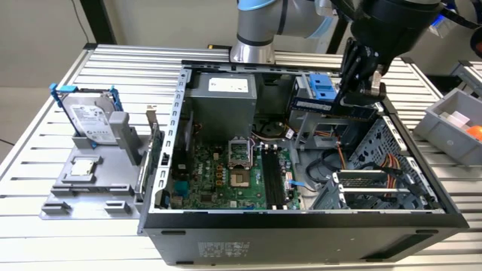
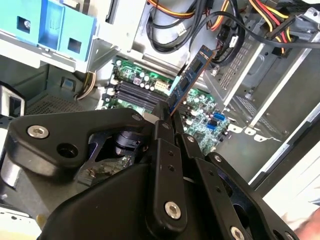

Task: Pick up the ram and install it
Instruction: 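Insert the ram into the slot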

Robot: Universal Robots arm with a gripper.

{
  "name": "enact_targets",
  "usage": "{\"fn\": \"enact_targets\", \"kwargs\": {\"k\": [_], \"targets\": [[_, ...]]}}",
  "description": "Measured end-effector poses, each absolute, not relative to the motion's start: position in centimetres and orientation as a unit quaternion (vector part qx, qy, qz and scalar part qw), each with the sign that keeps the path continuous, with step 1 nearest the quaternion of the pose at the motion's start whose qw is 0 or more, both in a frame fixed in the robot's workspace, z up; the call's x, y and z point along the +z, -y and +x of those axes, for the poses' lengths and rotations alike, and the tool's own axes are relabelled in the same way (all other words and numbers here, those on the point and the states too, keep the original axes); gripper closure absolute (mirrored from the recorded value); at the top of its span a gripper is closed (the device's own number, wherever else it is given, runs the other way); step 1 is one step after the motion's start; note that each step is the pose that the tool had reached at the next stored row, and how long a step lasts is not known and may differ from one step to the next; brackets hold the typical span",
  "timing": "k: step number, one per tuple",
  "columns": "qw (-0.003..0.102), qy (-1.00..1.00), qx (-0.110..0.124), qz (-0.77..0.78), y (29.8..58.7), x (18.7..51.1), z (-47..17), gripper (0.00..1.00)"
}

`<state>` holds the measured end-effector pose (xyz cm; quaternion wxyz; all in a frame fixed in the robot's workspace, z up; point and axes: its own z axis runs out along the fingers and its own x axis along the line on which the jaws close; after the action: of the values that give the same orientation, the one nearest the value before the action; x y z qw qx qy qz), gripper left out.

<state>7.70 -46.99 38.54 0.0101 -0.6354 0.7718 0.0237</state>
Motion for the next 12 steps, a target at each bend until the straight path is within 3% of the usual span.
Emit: {"fn": "enact_targets", "kwargs": {"k": [12], "targets": [[0.011, -0.801, 0.023, -0.599, 46.99, 38.53, 7.7, 1.0]]}}
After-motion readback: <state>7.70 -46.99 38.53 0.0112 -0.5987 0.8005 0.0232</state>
